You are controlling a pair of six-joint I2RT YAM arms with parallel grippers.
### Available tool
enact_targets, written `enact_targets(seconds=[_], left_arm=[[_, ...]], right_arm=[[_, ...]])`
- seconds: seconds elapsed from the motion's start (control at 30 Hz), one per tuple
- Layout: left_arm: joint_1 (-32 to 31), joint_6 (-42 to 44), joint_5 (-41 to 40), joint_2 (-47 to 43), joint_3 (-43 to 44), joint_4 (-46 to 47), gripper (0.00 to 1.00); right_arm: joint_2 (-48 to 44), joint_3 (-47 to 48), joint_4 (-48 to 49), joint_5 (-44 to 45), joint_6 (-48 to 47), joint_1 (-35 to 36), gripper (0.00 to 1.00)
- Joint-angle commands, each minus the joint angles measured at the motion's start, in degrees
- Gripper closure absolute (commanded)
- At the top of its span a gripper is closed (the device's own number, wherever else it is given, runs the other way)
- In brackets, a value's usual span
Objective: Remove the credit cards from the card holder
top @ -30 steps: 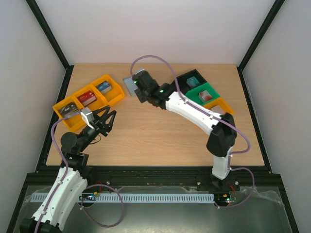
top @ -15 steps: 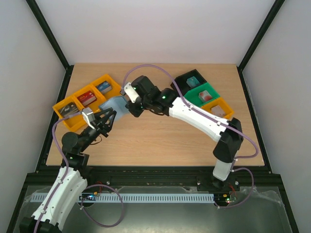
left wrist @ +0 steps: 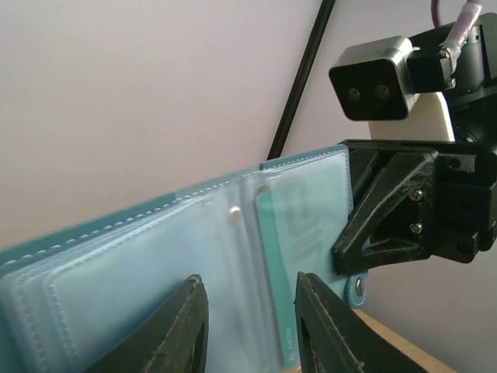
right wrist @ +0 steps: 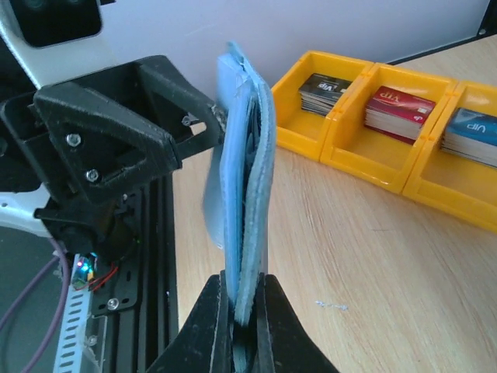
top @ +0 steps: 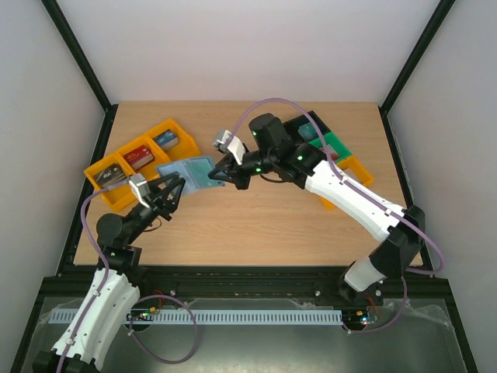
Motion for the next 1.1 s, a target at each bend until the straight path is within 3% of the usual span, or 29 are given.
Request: enact_targets(seconds=[0.0, 0.17, 0.37, 0.5, 0.7, 0.77, 0.9, 0.97, 1.07], left_arm=[[0.6, 1.3, 1.0, 0.0, -0.5, 0.9, 0.59], [0.6, 2.4, 2.8, -0.5, -0.1, -0.1, 0.39], [0.8, 2.0, 3.5, -0.6, 0.1, -0.5, 0.3], [1.7, -2.2, 5.2, -0.5, -0.3, 1.5, 0.17], [1.0, -0.4, 14.6, -0.4, -0.2, 3.4, 0.14], [0.5, 0.5, 16.1, -0.3, 0.0, 3.3, 0.24], [-0.1, 0.5, 16.4, -0.3, 0.3, 3.5, 0.76], [-0.1, 0.5, 15.8, -0.5, 0.4, 3.7, 0.95], [0.0, -0.4, 14.7, -0.5, 0.3, 4.4, 0.98]], right_arm=[[-4.8, -3.1, 5.9, -12.8, -1.9, -1.1, 0.98], [-5.6, -3.4, 4.7, -16.2, -3.7, -2.2, 0.98], [-6.2, -3.2, 2.8, -20.3, -5.9, -2.8, 0.98], [-5.9, -2.3, -0.9, -22.3, -9.0, -3.0, 0.98], [-4.6, -2.5, 1.4, -23.6, -6.1, -3.0, 0.98], [-3.9, -3.2, 4.4, -25.3, -3.8, -3.0, 0.98], [-2.1, -2.5, 4.6, -24.9, -2.5, -3.0, 0.98], [-2.2, -2.6, 4.3, -23.4, -2.5, -3.0, 0.87], [-3.6, -3.6, 3.4, -19.1, -3.8, -3.0, 0.64]])
